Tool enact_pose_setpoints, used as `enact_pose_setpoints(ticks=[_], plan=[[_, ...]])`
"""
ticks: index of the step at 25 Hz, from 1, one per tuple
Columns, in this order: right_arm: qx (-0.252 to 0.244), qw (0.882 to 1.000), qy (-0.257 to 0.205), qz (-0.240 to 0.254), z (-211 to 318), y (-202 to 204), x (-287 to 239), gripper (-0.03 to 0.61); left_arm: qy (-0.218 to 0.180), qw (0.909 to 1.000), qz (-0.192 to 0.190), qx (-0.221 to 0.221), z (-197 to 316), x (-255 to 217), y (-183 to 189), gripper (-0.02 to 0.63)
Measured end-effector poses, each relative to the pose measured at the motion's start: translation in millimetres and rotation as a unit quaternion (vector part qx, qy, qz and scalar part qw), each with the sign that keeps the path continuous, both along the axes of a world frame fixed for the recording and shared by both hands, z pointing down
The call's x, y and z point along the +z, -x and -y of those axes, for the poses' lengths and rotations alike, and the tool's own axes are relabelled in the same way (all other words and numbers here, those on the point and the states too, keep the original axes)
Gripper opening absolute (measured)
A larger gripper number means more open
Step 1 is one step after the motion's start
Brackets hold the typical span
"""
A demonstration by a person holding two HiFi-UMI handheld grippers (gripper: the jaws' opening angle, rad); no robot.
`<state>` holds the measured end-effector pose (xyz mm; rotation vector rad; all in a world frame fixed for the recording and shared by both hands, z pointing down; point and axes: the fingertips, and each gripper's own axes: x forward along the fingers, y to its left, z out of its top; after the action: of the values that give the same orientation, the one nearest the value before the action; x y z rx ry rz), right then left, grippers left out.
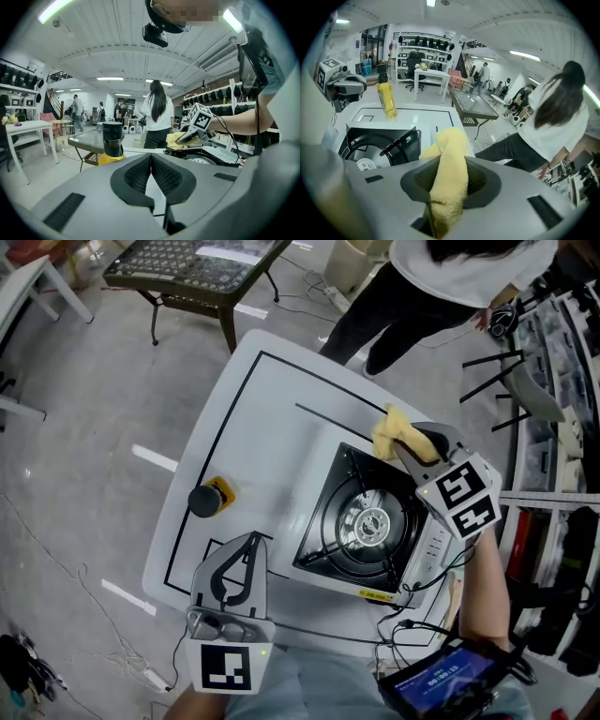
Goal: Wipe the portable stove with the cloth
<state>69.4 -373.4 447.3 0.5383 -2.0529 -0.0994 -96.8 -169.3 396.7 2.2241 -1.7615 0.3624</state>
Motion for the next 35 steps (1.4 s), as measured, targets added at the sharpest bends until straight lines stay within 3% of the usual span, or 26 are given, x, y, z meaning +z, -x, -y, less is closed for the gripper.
enact_pose_setpoints(ticks=[4,13,16,21,24,30,35], plan=[[-0.012,1.000,0.002,-0.004,1.4,20.2,1.3,0.132,0.002,0.9996,-0.016,-0.024,-1.9,0.2,16.4,0.018],[-0.040,0.999,0.004,-0.013,4.4,65.5,-3.0,0.132,0.000,0.9994,-0.005,-0.035,-5.7,-3.6,50.6,0.018],[-0.048,0.999,0.004,-0.015,4.8,81.2,-1.7,0.132,-0.001,0.9982,-0.022,-0.056,-8.2,-1.2,63.4,0.018],[-0.061,0.998,0.001,-0.012,1.5,111.0,-1.3,0.132,0.003,0.9984,-0.010,-0.055,-16.2,3.4,85.0,0.018],[-0.072,0.997,-0.003,-0.013,-2.3,131.6,-3.4,0.132,0.000,0.9954,-0.035,-0.089,-20.4,0.4,101.3,0.018],[-0.090,0.994,-0.026,-0.051,4.8,153.3,-7.5,0.132,0.000,0.9952,-0.021,-0.096,-22.4,-10.8,126.7,0.020],[-0.094,0.991,-0.036,-0.083,8.6,159.8,10.5,0.132,0.005,0.9929,-0.037,-0.113,-21.8,1.0,143.1,0.018]])
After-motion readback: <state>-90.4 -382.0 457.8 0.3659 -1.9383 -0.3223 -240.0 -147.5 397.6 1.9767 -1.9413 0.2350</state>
